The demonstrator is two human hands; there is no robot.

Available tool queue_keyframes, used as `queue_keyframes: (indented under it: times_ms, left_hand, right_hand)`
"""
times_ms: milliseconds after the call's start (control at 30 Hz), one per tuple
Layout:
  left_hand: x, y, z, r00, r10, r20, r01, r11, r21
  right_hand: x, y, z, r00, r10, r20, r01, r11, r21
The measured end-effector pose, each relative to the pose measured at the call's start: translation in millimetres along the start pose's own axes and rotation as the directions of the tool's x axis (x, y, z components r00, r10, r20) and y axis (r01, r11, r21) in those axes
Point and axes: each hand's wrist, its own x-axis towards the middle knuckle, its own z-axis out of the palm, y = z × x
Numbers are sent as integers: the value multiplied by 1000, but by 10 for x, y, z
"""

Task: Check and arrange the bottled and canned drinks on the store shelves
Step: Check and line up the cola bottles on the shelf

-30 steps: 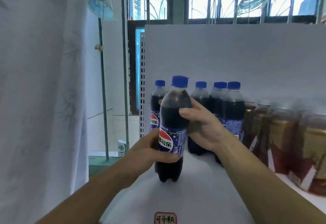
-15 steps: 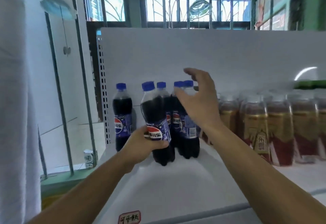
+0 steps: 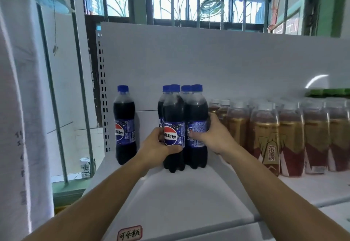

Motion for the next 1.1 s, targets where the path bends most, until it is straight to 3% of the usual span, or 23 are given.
queue_keyframes:
  times_ms: [233, 300, 400, 467, 533, 667, 833, 1000, 1100]
  left_hand:
    - [-49, -41, -155, 1000, 25, 12, -26, 999, 42]
    - [-67, -71, -314, 997, 49, -64, -45, 997, 66]
    - [-129, -152, -627, 985, 26, -170, -24, 1000, 15]
    - [-170, -265, -848, 978, -14, -207, 24, 999, 44]
    - [-202, -391, -1030, 968, -40, -248, 70, 991, 111]
    - [-332, -549, -1296, 957, -40, -288, 151, 916, 373]
    - [-456, -642, -1476, 956, 14, -293, 141, 853, 503]
    - [-436, -743, -1479, 966, 24, -258, 103, 878, 467]
    - [-413, -729, -1394, 969, 16, -247, 58, 955, 290]
  right_hand:
    - [-68, -96, -70, 1000, -28, -3, 28, 999, -42]
    - [-111, -215, -142, 981, -126, -150, 108, 987, -123]
    - [-243, -535, -161, 858, -347, -378, 313, 938, -150]
    - [-348, -802, -8, 814, -443, -376, 450, 890, -75]
    - [-390, -1021, 283, 835, -490, -250, 504, 864, -9]
    - [-204, -1282, 1018, 898, -437, 55, 438, 899, -20]
    - [147, -1204, 1562, 961, -264, 85, 265, 964, -4]
    - [284, -951, 1694, 991, -79, 103, 65, 989, 136]
    - [287, -911, 1641, 992, -87, 92, 60, 963, 263]
